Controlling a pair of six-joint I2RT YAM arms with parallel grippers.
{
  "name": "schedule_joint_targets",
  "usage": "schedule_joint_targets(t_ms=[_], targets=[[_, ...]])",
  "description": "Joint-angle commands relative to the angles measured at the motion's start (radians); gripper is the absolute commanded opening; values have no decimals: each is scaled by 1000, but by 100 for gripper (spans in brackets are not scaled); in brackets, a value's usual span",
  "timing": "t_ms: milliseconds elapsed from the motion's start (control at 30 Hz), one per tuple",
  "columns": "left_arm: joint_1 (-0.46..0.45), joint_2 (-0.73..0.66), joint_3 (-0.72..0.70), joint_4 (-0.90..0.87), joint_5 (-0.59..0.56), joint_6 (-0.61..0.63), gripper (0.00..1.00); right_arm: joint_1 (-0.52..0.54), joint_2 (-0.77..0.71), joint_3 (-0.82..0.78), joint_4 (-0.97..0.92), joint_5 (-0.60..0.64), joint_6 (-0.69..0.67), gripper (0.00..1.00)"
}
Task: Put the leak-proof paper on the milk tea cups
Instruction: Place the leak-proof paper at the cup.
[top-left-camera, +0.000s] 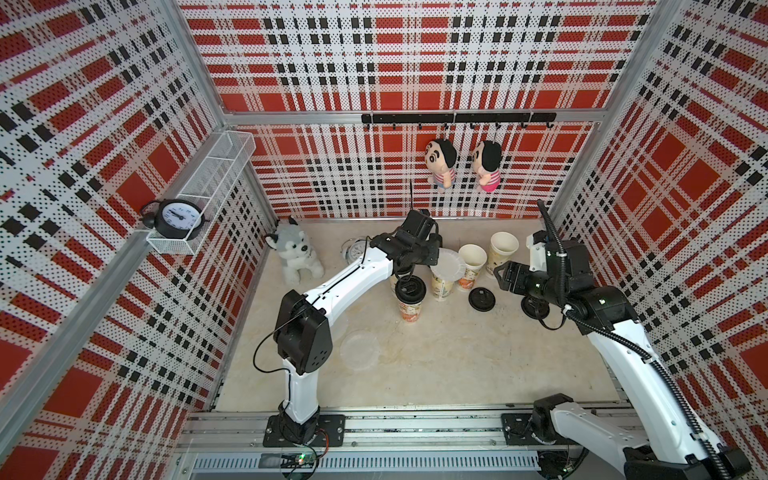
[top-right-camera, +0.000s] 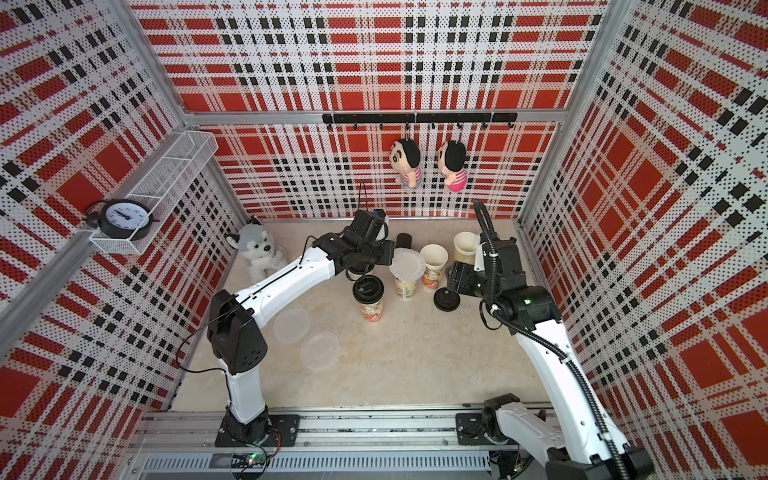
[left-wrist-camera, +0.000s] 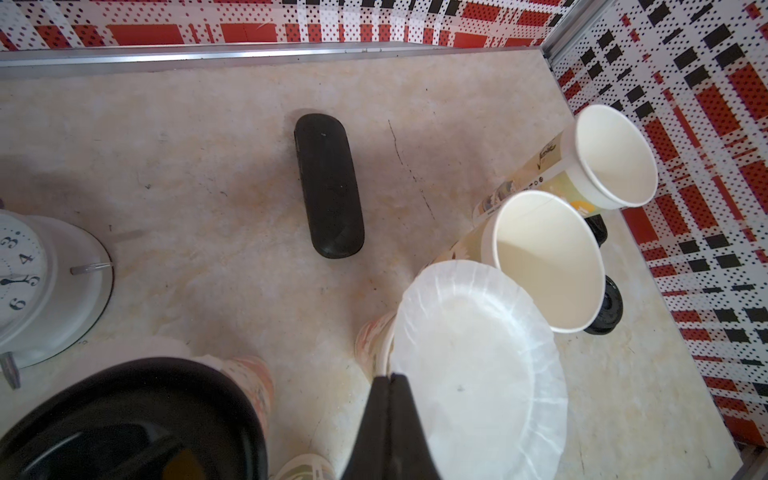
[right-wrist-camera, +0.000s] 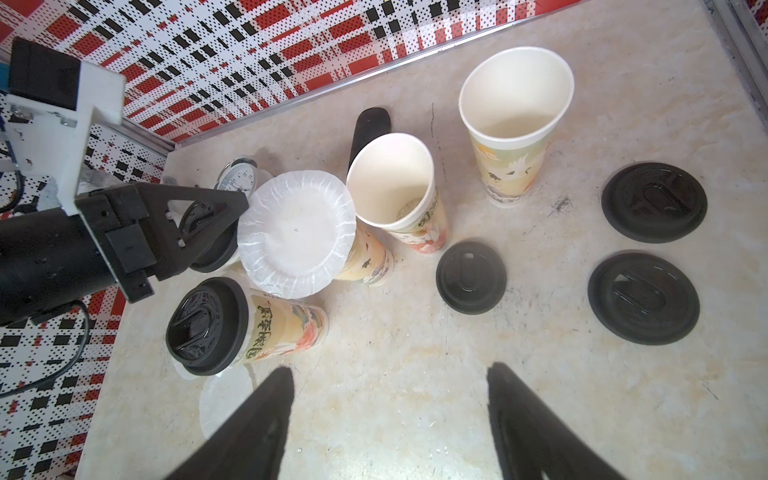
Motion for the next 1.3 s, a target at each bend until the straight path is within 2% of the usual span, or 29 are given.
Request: schedule_joint_targets(t_ms=[0, 700, 1100, 1267], targets=[[6, 25, -6, 19, -18, 16, 0, -10, -12, -8, 12, -5, 0, 76], [12, 39, -11, 22, -47, 19, 2, -10, -9, -8, 11, -10, 0, 77], [17, 48, -8, 32, -42, 19, 29, -10, -5, -7, 11, -12, -1, 77], [18, 43, 3, 32, -43, 19, 37, -11, -1, -7, 5, -1, 0, 77]])
